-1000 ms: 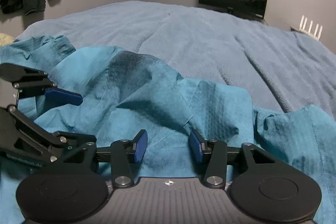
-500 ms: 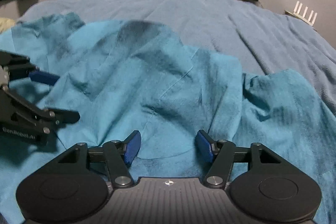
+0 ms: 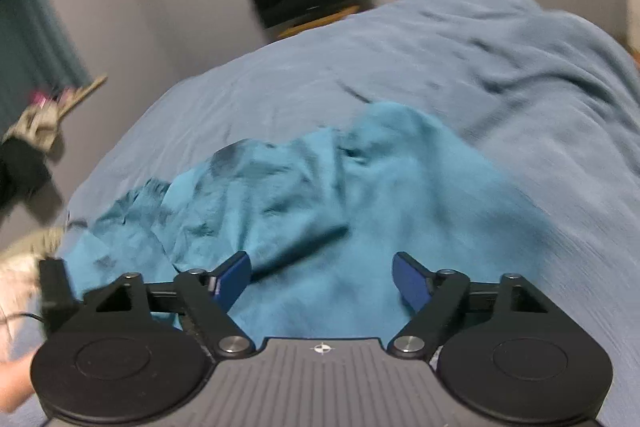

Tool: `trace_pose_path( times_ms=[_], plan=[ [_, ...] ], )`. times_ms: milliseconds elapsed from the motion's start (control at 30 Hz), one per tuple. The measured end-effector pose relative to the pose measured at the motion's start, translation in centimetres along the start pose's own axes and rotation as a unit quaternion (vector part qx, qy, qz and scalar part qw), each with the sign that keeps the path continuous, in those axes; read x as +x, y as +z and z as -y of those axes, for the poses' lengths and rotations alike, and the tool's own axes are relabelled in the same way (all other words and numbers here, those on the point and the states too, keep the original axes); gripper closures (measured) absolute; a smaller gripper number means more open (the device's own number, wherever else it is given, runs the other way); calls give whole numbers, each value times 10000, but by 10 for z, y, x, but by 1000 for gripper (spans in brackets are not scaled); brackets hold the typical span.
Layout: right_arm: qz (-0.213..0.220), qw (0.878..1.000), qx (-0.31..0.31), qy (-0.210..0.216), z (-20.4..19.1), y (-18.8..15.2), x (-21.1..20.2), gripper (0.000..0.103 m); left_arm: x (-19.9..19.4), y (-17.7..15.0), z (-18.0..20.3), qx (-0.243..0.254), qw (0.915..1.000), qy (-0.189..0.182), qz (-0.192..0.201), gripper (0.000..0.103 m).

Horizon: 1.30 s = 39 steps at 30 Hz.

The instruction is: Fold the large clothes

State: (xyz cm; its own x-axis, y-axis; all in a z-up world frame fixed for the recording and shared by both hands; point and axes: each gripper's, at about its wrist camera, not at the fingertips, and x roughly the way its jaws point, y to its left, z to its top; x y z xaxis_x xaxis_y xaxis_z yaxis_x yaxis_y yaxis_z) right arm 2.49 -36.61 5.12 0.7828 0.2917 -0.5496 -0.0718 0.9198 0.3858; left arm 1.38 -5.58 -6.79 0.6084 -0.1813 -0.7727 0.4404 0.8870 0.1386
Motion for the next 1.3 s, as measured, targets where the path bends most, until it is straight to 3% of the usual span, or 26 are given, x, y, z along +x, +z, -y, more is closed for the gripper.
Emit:
trace_pose_path(
  times_ms=[300, 500, 767, 833, 900, 967, 1033, 1100, 1133, 1200, 1233, 1300],
  plan=[
    [-89, 9950, 979, -182, 44, -36, -47, 21, 1, -2, -7, -203, 9998, -46, -29, 28],
    [-42, 9953, 935, -254, 44, -30, -19, 19, 0, -4, -9, -277, 9996, -70, -28, 27],
    [473, 9924, 1031, -479, 54, 1, 38, 17, 0, -6, -13, -401, 9991, -95, -35, 25],
    [550, 9916, 1072, -463, 55, 6, 52, 25, 0, -6, -13, -409, 9991, -94, -31, 25],
    [614, 9905, 1221, -129, 56, 7, 58, 71, -2, -6, -13, -411, 9991, -62, -11, 25],
    [666, 9899, 1254, 40, 52, 5, 56, 81, -12, -2, -13, -331, 9993, -4, 154, 25],
    [810, 9898, 1163, 113, 47, 2, 49, 88, -29, 4, -16, -363, 9969, 45, 696, 25],
    [834, 9897, 1161, 124, 44, 0, 47, 88, -38, 12, -23, -511, 9929, 139, 1067, 25],
    [730, 9906, 1157, -78, 42, -1, 47, 87, -39, 16, -26, -563, 9916, 195, 1146, 25],
    [486, 9886, 1341, -486, 42, -4, 44, 73, -35, 20, -29, -583, 9919, 273, 1098, 25],
    [390, 9871, 1445, -567, 42, -6, 41, 71, -32, 19, -30, -604, 9928, 244, 1010, 25],
    [345, 9867, 1495, -543, 38, -9, 29, 56, -25, 12, -32, -653, 9945, 96, 819, 25]
  ],
)
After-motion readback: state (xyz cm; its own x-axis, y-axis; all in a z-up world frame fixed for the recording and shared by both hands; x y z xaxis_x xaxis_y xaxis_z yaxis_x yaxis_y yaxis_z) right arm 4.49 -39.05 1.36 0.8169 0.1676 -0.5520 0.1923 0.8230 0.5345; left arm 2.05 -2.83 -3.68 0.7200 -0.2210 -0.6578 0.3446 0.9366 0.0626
